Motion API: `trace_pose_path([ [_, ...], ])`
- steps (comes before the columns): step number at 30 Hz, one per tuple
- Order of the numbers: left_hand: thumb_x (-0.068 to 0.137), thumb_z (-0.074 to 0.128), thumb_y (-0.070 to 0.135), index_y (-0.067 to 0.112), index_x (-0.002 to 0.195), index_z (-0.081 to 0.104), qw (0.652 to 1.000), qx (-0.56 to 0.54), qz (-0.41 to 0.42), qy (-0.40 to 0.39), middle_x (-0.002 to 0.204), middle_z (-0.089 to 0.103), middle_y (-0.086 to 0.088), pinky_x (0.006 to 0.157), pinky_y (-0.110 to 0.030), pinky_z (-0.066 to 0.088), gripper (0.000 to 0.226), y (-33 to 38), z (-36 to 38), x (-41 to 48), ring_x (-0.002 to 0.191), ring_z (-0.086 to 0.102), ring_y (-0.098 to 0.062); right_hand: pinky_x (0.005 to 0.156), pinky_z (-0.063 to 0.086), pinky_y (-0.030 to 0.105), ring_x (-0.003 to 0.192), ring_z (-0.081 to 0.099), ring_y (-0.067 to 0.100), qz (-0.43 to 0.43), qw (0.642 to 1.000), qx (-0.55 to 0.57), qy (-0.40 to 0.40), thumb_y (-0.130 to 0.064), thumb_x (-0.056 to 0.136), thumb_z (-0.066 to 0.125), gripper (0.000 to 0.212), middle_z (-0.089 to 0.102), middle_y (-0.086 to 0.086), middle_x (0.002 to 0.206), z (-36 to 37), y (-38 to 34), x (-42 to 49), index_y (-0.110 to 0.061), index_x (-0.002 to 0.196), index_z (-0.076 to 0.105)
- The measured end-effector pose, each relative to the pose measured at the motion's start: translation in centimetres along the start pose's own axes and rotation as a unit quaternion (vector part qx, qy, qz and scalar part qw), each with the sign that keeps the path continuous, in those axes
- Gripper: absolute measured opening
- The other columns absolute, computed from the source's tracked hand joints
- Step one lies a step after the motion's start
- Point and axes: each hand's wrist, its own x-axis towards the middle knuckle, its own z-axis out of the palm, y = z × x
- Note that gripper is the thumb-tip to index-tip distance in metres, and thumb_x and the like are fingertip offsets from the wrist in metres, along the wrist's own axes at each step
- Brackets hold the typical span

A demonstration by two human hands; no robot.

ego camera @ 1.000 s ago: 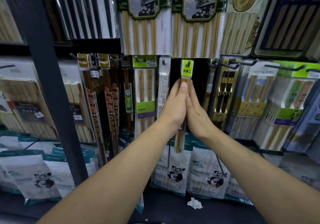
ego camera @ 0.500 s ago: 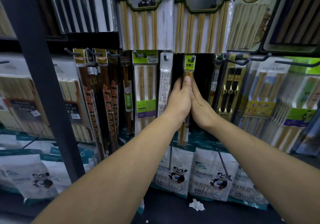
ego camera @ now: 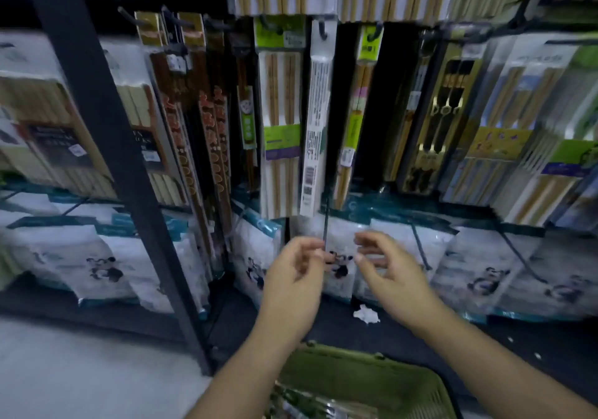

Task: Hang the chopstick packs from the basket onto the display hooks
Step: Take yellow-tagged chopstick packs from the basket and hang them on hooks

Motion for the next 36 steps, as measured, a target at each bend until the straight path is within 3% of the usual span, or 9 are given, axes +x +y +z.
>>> trace_pose_path([
  [4, 0.101, 0.062, 0.026, 0.038, 0.095, 0.06, 0.981, 0.151, -0.115, 0.043, 0.088, 0.066, 0.013, 0.072, -0.02, 0.049, 0.014, -8.7, -3.4, -2.3, 0.087, 0.067, -0.011, 0.082, 0.053, 0.025, 0.092, 0.062, 0.0, 0.069, 0.99, -0.032, -0.118, -0.027, 0.099, 0.064, 0.015, 0.066, -0.012, 0.101, 6.1, 5.5, -5.0, -0.03, 0.114, 0.061],
  [6, 0.098, 0.065, 0.025, 0.027, 0.105, 0.06, 0.954, 0.254, -0.156, 0.043, 0.098, 0.06, 0.006, 0.077, -0.027, 0.048, 0.008, -13.2, -5.0, -4.3, 0.094, 0.065, -0.021, 0.087, 0.054, 0.035, 0.091, 0.066, 0.011, 0.105, 0.977, -0.061, -0.177, -0.021, 0.096, 0.067, 0.016, 0.069, -0.004, 0.099, 9.5, 8.8, -7.4, -0.02, 0.112, 0.066],
  [9, 0.095, 0.065, 0.033, 0.015, 0.123, 0.057, 0.901, 0.363, -0.236, 0.026, 0.119, 0.053, -0.008, 0.09, -0.042, 0.049, 0.034, -18.7, -7.1, -8.0, 0.111, 0.056, -0.033, 0.085, 0.055, 0.041, 0.091, 0.07, 0.021, 0.152, 0.955, -0.088, -0.237, -0.021, 0.092, 0.071, 0.018, 0.072, 0.0, 0.094, 14.1, 13.7, -10.6, -0.014, 0.109, 0.071],
  [13, 0.095, 0.058, 0.054, 0.015, 0.14, 0.048, 0.885, 0.315, -0.343, 0.022, 0.132, 0.059, -0.012, 0.102, -0.047, 0.048, 0.06, -22.8, -8.9, -11.4, 0.122, 0.057, -0.034, 0.076, 0.054, 0.032, 0.091, 0.069, 0.022, 0.184, 0.93, -0.126, -0.292, -0.023, 0.092, 0.069, 0.014, 0.073, 0.001, 0.097, 18.4, 19.1, -13.6, -0.018, 0.104, 0.073],
  [17, 0.092, 0.049, 0.067, 0.027, 0.11, 0.051, 0.891, 0.266, -0.367, -0.015, 0.094, 0.066, -0.001, 0.076, -0.04, 0.05, 0.043, -24.6, -9.2, -13.2, 0.091, 0.065, -0.028, 0.067, 0.046, 0.031, 0.085, 0.064, 0.027, 0.175, 0.902, -0.19, -0.347, -0.019, 0.096, 0.062, 0.026, 0.068, 0.008, 0.105, 21.2, 22.6, -15.1, -0.022, 0.12, 0.069],
  [21, 0.083, 0.045, 0.074, 0.032, 0.096, 0.043, 0.892, 0.267, -0.365, 0.0, 0.085, 0.065, -0.001, 0.082, -0.05, 0.056, 0.044, -25.4, -8.7, -14.1, 0.083, 0.065, -0.031, 0.084, 0.049, 0.034, 0.112, 0.06, 0.032, 0.146, 0.888, -0.251, -0.356, -0.025, 0.096, 0.065, 0.039, 0.062, 0.008, 0.126, 23.1, 24.1, -14.6, -0.021, 0.134, 0.063],
  [28, 0.084, 0.048, 0.072, 0.03, 0.097, 0.046, 0.893, 0.263, -0.365, 0.017, 0.084, 0.065, -0.001, 0.08, -0.056, 0.058, 0.043, -25.7, -8.6, -13.7, 0.081, 0.067, -0.031, 0.071, 0.038, 0.031, 0.115, 0.057, 0.032, 0.134, 0.834, -0.377, -0.381, -0.003, 0.093, 0.058, 0.047, 0.057, 0.01, 0.124, 23.8, 24.8, -13.7, -0.022, 0.136, 0.058],
  [32, 0.088, 0.05, 0.067, 0.032, 0.095, 0.046, 0.899, 0.257, -0.355, 0.019, 0.082, 0.064, 0.002, 0.076, -0.053, 0.059, 0.037, -26.0, -8.5, -13.6, 0.077, 0.066, -0.027, 0.069, 0.037, 0.033, 0.104, 0.059, 0.033, 0.108, 0.834, -0.38, -0.386, 0.0, 0.091, 0.057, 0.029, 0.057, 0.01, 0.108, 23.6, 24.6, -13.5, -0.015, 0.116, 0.062],
  [36, 0.09, 0.051, 0.064, 0.032, 0.097, 0.048, 0.903, 0.252, -0.347, 0.022, 0.082, 0.065, 0.004, 0.075, -0.048, 0.059, 0.033, -26.1, -8.5, -13.7, 0.076, 0.066, -0.023, 0.07, 0.04, 0.032, 0.09, 0.056, 0.024, 0.096, 0.847, -0.292, -0.434, -0.025, 0.099, 0.061, 0.011, 0.057, 0.004, 0.105, 24.3, 23.4, -14.4, -0.02, 0.109, 0.062],
])
